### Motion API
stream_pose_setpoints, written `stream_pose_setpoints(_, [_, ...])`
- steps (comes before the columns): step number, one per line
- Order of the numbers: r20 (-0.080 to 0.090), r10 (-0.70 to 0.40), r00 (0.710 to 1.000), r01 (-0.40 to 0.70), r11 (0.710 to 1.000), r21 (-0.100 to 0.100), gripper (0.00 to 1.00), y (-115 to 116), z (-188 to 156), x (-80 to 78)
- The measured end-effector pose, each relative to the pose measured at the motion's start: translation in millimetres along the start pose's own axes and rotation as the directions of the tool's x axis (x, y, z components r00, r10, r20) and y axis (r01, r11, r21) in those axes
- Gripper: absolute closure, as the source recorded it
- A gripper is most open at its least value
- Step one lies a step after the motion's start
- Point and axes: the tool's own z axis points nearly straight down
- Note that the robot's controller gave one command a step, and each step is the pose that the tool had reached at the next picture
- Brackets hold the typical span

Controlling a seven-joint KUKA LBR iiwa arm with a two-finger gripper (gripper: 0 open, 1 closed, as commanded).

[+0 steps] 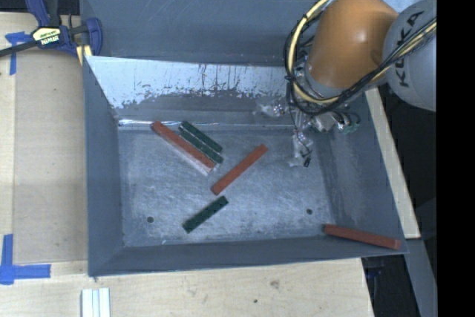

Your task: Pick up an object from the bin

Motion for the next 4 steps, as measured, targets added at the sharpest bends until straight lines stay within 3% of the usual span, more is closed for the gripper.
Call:
stream_pose_setpoints(1, [-0.005, -0.283, 0.959, 0.283, 0.959, -0.005, 0.00, 21.6, 80.5, 0.9])
stream_pose_setpoints(2, [0.000, -0.280, 0.960, 0.280, 0.960, -0.001, 1.00, 20.4, 77.5, -0.9])
stream_pose_setpoints(3, [0.000, -0.269, 0.963, 0.269, 0.963, 0.001, 1.00, 1.0, 68.5, 3.1])
stream_pose_setpoints(4, [0.004, -0.298, 0.955, 0.298, 0.955, 0.007, 1.00, -19.0, -48.2, 4.0])
